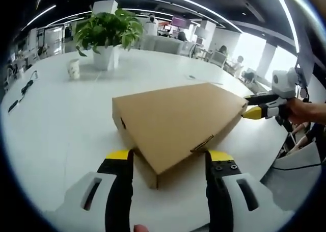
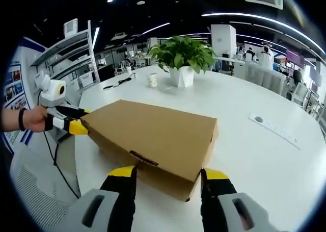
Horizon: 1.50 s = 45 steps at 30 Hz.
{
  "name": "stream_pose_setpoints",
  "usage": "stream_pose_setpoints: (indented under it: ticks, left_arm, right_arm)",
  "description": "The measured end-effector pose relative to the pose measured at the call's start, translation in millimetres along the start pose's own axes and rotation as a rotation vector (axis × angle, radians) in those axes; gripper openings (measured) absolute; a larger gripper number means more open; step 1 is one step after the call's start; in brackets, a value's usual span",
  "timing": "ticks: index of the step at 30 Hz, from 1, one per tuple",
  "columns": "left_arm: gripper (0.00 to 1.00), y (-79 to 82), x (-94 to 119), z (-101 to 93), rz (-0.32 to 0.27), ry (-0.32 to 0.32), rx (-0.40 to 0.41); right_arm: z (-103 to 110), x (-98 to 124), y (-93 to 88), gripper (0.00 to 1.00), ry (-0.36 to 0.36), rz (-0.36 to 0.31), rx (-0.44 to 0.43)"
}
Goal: Operate the shoe box by opening the lid, removing the specified soft item, and placing it in the target area until the item is outside and the box remains undamaged.
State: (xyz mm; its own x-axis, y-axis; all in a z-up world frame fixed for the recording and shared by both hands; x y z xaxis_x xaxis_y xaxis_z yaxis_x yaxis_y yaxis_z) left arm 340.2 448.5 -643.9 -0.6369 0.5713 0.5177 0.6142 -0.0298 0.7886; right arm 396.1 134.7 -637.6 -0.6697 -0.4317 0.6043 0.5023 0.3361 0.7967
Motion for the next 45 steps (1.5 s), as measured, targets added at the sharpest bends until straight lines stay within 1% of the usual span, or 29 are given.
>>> stream_pose_setpoints:
  ticks: [6,10,13,18,22,28,33,36,40,42,45]
  left_arm:
    - [0.55,3.8,4.2,-1.3,-0.023,0.006,0.004]
    - [0.55,8.0,7.3,-3.4,-0.036,0.011,-0.001]
    - [0.55,11.6,12.0,-7.2,-0.058,0.007,0.012]
    - [0.55,17.5,16.7,-12.8,-0.079,0.008,0.006]
    - [0.55,22.7,20.1,-14.6,-0.106,0.004,0.020]
    - [0.55,30.9,22.8,-16.8,-0.119,0.005,0.007]
    - [0.55,34.7,23.4,-17.2,-0.128,0.006,0.001]
    - [0.55,38.8,25.0,-16.9,-0.147,0.003,0.009]
    - [0.55,42.9,24.9,-15.6,-0.164,-0.002,0.013]
    - [0.55,44.4,25.4,-15.3,-0.171,-0.005,0.002]
    - [0.56,45.7,25.3,-15.1,-0.159,-0.009,-0.041]
  right_arm:
    - [0.6,3.9,4.8,0.47,-0.009,-0.008,0.004]
    - [0.8,7.9,9.5,0.48,-0.014,-0.023,0.011]
    - [-0.3,9.8,11.3,0.48,-0.011,-0.040,0.003]
    - [-0.3,13.3,14.4,0.47,-0.008,-0.067,0.021]
    - [-1.9,14.9,17.8,0.48,-0.001,-0.094,0.040]
    - [-2.5,17.1,20.6,0.48,0.004,-0.117,0.066]
    - [-4.5,18.4,24.2,0.48,0.009,-0.131,0.056]
    - [-6.1,20.5,29.1,0.48,0.013,-0.141,0.039]
    - [-6.8,20.9,35.6,0.48,0.012,-0.145,0.039]
    - [-6.4,22.2,37.5,0.48,0.014,-0.142,0.040]
    - [-6.6,22.7,39.0,0.48,0.014,-0.138,0.050]
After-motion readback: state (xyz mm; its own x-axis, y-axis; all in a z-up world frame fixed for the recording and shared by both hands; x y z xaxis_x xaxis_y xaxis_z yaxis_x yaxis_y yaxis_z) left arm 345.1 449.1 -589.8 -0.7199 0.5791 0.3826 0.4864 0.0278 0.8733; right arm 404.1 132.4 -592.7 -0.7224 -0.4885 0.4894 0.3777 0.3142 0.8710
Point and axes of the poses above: the point that each gripper's makers call its tool centre point, and the gripper's own axes: x roughly backward along the fingers, z roughly to its left, y roughly out of its top, the point moved 9 cm from there along x, roughly backward along the fingers, and after that the axes turned 11 degrees about -y, right-handed, at the moved point
